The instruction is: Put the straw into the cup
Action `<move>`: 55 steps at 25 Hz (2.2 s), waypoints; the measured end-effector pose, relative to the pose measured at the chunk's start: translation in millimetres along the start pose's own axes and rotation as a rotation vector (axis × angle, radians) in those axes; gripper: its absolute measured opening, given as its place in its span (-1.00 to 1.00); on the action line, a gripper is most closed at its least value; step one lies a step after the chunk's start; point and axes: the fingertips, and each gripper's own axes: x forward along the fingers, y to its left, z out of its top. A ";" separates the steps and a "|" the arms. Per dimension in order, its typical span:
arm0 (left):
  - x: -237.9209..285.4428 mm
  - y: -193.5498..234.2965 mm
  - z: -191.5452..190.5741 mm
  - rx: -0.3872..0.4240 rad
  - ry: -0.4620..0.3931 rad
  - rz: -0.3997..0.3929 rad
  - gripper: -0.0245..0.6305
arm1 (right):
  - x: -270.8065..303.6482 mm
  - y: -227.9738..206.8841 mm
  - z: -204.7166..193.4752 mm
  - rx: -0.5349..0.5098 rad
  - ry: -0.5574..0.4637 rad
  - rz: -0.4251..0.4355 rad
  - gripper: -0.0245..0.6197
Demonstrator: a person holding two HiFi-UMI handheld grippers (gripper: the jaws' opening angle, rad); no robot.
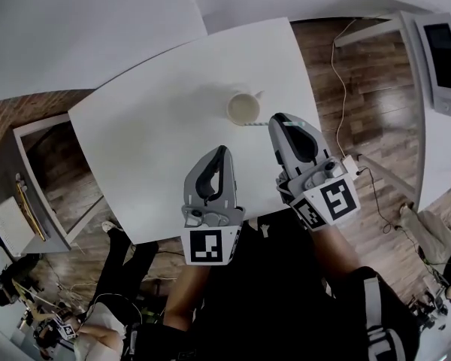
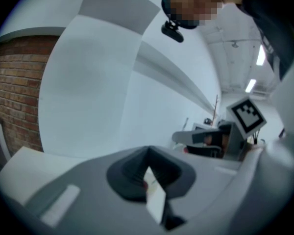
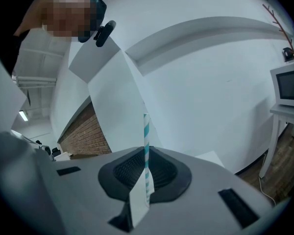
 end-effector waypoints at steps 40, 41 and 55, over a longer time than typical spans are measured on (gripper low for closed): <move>20.8 20.6 -27.3 -0.006 0.053 0.021 -0.91 | 49.9 -37.6 -99.7 0.059 0.116 -0.059 -0.85; 20.6 20.6 -27.3 -0.006 0.052 0.021 -0.91 | 50.0 -37.5 -100.3 0.060 0.120 -0.060 -0.85; 17.9 18.0 -33.7 -0.002 0.062 0.025 -0.91 | 48.6 -40.8 -108.9 0.008 0.157 -0.071 -0.84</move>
